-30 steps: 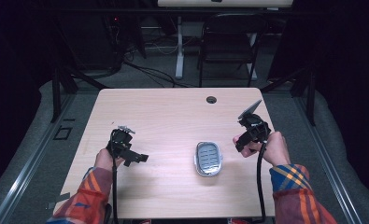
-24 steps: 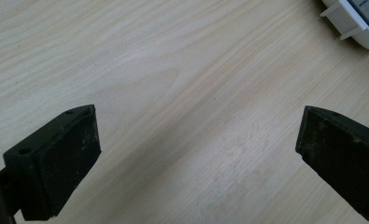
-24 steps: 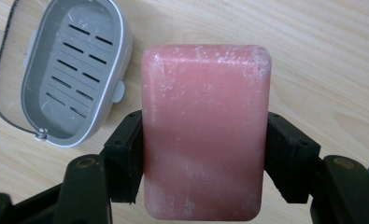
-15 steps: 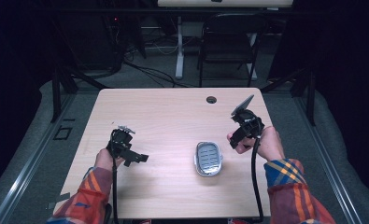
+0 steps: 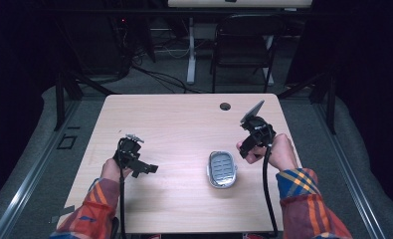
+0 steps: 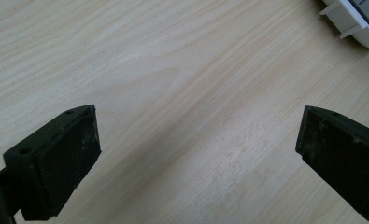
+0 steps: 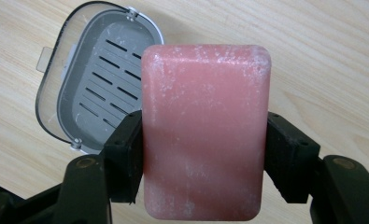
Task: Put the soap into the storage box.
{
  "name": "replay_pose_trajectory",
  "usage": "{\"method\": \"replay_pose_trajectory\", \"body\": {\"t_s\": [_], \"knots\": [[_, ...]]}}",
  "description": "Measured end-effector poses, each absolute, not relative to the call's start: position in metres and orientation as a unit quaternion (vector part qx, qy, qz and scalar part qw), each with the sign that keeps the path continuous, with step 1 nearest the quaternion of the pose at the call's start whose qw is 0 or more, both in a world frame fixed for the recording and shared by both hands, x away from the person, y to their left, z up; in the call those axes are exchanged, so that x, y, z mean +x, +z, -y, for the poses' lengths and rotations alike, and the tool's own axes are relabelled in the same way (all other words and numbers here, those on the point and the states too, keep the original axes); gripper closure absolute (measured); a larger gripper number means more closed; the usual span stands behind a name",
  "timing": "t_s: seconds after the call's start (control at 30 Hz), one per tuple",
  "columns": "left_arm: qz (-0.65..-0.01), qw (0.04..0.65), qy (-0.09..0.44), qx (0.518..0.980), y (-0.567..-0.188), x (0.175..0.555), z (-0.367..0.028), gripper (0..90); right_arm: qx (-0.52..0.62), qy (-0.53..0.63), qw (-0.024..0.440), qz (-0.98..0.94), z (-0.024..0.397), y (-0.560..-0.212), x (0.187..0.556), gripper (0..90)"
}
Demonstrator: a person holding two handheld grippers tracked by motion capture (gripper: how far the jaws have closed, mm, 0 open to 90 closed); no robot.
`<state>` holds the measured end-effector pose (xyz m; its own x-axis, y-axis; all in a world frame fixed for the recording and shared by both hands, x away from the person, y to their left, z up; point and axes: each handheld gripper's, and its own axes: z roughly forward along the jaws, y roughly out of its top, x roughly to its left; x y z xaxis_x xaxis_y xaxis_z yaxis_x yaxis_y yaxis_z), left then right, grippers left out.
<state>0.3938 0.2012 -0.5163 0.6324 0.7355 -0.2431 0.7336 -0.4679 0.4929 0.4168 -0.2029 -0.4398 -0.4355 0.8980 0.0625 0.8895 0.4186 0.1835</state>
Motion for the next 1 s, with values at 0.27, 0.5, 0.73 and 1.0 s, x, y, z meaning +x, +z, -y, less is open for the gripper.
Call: {"method": "replay_pose_trajectory", "body": {"t_s": [0.27,0.5,0.73,1.0], "knots": [[-0.428,0.286,0.001,0.858,-0.516,0.394,-0.2,0.0,0.523,0.089,0.018,-0.847,0.196,-0.44,0.417,37.1],[-0.428,0.287,0.001,0.857,-0.516,0.394,-0.201,0.0,0.517,0.088,0.018,-0.851,0.186,-0.441,0.417,37.1],[-0.427,0.285,0.001,0.858,-0.516,0.394,-0.2,0.0,0.51,0.087,0.014,-0.856,0.178,-0.443,0.417,37.1],[-0.429,0.288,0.001,0.856,-0.516,0.393,-0.2,0.0,0.504,0.085,0.01,-0.86,0.169,-0.446,0.417,37.1]]}}
